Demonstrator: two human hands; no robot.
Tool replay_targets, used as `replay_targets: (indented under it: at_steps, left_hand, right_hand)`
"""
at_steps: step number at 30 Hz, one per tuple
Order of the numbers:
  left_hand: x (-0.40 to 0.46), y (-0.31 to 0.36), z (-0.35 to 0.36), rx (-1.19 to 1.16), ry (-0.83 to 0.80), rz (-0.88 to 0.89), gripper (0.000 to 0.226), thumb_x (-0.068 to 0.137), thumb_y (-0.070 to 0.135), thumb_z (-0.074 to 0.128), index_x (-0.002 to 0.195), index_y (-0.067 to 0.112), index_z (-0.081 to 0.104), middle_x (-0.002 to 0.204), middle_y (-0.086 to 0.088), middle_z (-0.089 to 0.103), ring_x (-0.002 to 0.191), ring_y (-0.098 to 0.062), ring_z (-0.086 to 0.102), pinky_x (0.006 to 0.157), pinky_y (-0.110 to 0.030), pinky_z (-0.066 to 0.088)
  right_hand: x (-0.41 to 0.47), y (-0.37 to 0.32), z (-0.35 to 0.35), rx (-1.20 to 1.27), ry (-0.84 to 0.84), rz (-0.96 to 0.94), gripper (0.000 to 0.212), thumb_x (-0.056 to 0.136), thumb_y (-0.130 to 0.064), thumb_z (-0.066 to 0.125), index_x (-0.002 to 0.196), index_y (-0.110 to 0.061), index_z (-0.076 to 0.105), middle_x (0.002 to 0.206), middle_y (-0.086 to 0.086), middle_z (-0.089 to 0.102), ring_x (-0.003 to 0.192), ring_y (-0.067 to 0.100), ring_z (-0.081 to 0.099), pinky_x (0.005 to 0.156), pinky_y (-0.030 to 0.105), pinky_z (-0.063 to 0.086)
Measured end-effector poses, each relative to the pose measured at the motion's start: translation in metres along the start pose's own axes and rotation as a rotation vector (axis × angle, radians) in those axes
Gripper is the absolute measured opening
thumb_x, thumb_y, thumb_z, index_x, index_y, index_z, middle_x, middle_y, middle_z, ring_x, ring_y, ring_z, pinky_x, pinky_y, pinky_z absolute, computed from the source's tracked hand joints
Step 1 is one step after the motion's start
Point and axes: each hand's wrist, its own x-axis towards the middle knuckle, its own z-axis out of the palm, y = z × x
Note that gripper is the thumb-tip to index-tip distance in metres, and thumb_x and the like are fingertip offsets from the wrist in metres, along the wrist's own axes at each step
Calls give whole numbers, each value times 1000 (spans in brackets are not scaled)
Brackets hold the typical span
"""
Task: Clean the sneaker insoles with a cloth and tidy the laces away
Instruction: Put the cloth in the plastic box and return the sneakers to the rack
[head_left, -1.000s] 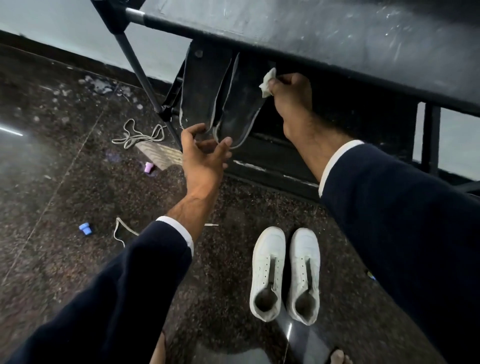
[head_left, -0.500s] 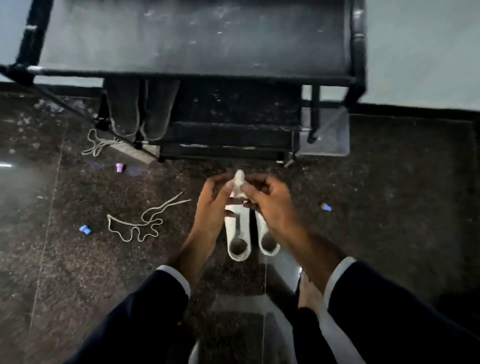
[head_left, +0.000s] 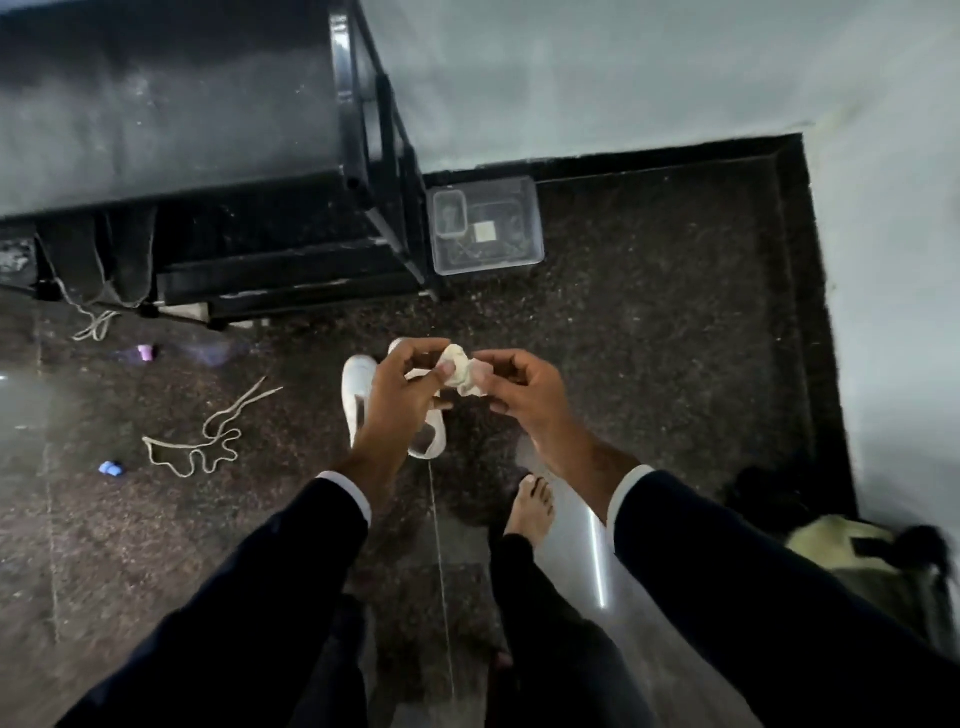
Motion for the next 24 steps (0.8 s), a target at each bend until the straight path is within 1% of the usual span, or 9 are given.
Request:
replay_targets:
  at_steps: [3,5,9,12,13,17,19,21,24]
  left_hand:
    - [4,10,23,-13,-14,-27,25,95,5,66,120,5,64,98,0,69,84,-10,72,62,-26,59]
    - [11,14,36,-27,-28,-45,26,96,4,65,122,5,63,98,1,68,85,-10,71,63,-27,60]
    - [37,13,52,-77,-46,-97,30,97,3,63,127,4,61,99,-1,71,92,-19,71,69,-33,61]
    - [57,15,63,-174,-79,-155,29,97,8,63,127,10,62,114,-11,72,101,-27,71,78,-42,59]
    - [64,18,67,-198,-87,-174,27,98,10,63,125,12,63,115,-12,72,101,-27,72,79,-42,59]
    - [97,36,78,-210,-63,-202,18,101,12,59,117,6,62,92,-3,73,72,-9,71,59,-23,56]
    - [118,42,79,-189,-27,-198,15,101,12,60,114,5,60,88,-3,70,69,-9,69,55,-23,56]
    - [145,43,79,-171,-6,-184,8,100,14,61,107,10,59,90,-3,69,78,-16,69,59,-28,57]
    - [187,31,82,-194,49,-216,7,100,14,62,105,13,59,95,-3,69,91,-23,69,73,-41,59]
  right_hand:
    - [7,-12,-31,-48,-5,-29,22,89,-5,75,109,-12,72,94,5,73,80,13,66,64,19,55]
    - [18,-19,-46,-69,14,-41,19,90,-5,74,107,-13,73,95,11,71,82,17,65,66,23,55]
    - [49,-28,-62,-44,20,-12,13,93,-6,69,102,-14,73,99,10,74,89,17,68,79,32,57]
    - [74,-43,-68,17,5,38,10,96,-4,65,101,-11,69,98,10,73,88,18,71,75,28,62]
    - [83,-50,-70,26,-10,62,10,97,-3,64,101,-11,69,98,9,72,87,18,71,75,29,63]
    - [127,-83,-78,24,-119,174,15,95,-3,65,109,-8,66,102,6,73,89,19,73,79,32,63]
    - [156,-96,-78,18,-157,218,15,94,-4,67,109,-8,67,100,6,74,87,18,74,77,31,64]
    - [188,-105,-77,-10,-189,233,16,94,-8,68,110,-6,68,99,6,75,85,17,74,75,31,64]
    - [234,-99,-74,-138,-244,231,18,93,-15,72,109,-8,69,95,4,74,83,17,73,73,31,64]
